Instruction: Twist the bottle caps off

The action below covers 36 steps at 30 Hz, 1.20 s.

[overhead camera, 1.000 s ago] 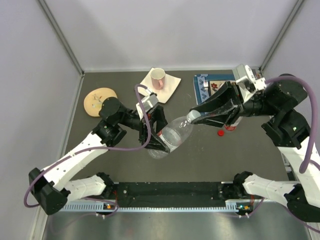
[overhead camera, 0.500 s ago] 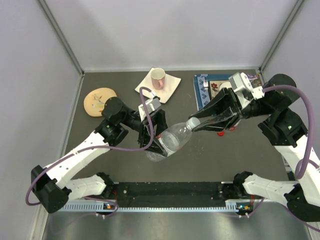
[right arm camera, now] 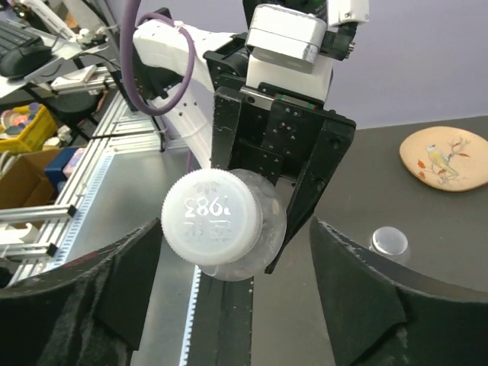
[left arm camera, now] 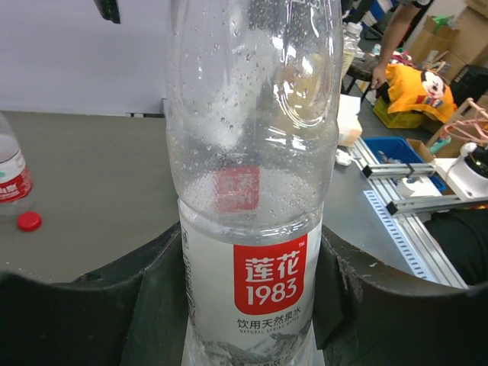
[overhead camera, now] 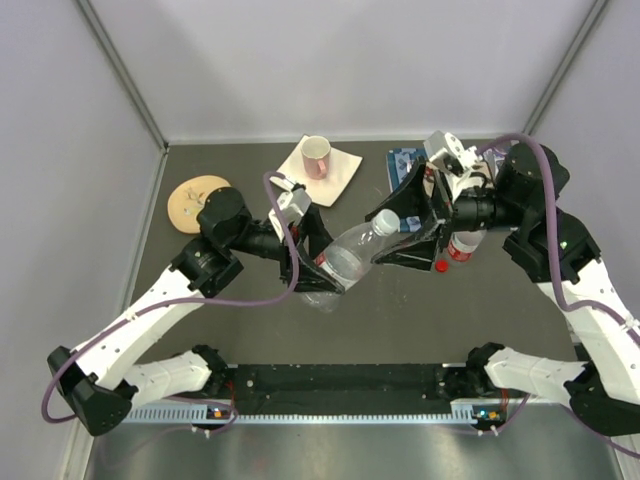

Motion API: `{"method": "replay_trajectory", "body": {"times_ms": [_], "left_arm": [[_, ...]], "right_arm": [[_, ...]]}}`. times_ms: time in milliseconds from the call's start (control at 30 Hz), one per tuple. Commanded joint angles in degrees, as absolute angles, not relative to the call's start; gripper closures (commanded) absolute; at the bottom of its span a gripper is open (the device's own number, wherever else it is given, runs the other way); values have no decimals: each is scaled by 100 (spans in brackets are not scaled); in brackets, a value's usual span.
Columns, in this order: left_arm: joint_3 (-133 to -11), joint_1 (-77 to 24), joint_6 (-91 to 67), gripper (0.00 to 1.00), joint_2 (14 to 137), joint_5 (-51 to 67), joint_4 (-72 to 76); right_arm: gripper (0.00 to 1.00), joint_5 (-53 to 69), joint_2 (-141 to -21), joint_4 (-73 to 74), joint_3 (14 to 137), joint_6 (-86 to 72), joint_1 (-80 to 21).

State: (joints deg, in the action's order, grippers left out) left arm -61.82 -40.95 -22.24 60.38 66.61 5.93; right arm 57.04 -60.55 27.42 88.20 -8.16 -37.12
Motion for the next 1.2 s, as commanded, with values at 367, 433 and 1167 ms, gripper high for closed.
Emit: {"method": "replay_trajectory", "body": {"times_ms": [367, 433, 1167], "left_arm": [[-6311, -4174, -1002, 48, 5651, 3335, -174], [-6293, -4288, -749, 48, 5608, 2859, -246], [-5775, -5563, 352, 51, 5563, -1459, -53]], "right_arm": [[1, 3246, -5933, 2373, 9484, -2222, -3762], [1, 2545, -5880, 2242, 9361, -2416, -3762], [2, -149, -6486, 1916, 9079, -3296, -4200]]}}
